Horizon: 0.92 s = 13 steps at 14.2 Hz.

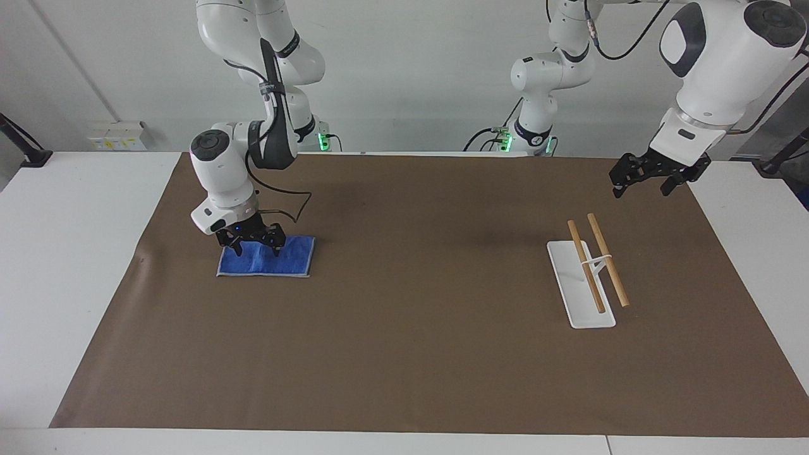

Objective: Right arm passes towel to left arm to hang
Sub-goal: 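Reach the right gripper down to the blue towel and grasp it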

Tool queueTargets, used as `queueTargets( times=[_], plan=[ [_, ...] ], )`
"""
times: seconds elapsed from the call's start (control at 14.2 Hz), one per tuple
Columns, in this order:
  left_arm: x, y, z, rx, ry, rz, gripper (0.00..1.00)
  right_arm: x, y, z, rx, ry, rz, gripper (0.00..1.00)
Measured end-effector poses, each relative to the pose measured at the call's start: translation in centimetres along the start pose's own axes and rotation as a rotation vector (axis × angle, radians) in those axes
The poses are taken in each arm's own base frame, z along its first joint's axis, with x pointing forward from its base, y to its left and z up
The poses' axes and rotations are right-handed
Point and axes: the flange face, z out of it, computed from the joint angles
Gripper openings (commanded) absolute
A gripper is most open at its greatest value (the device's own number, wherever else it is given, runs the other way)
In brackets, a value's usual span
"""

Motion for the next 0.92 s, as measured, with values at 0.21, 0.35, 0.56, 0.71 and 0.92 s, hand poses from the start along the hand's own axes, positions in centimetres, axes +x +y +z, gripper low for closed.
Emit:
queueTargets(
  times=[0.21, 0.35, 0.56, 0.71, 0.92],
  plan=[
    [0.0, 0.0, 0.0, 0.000, 0.000, 0.000, 1.00, -1.1, 0.0, 1.5, 0.000, 0.002, -0.005, 1.00],
    [0.0, 0.0, 0.0, 0.000, 0.000, 0.000, 1.00, -1.7, 0.0, 2.2, 0.001, 0.016, -0.013, 1.00],
    [0.0, 0.0, 0.0, 0.000, 0.000, 0.000, 1.00, -2.2, 0.6, 3.3, -0.002, 0.028, -0.018, 1.00],
    [0.0, 0.0, 0.0, 0.000, 0.000, 0.000, 1.00, -2.2, 0.8, 3.5, -0.002, 0.027, -0.025, 0.98],
    [0.0, 0.0, 0.0, 0.000, 0.000, 0.000, 1.00, -2.3, 0.8, 3.8, -0.003, 0.031, -0.030, 0.26]
  ],
)
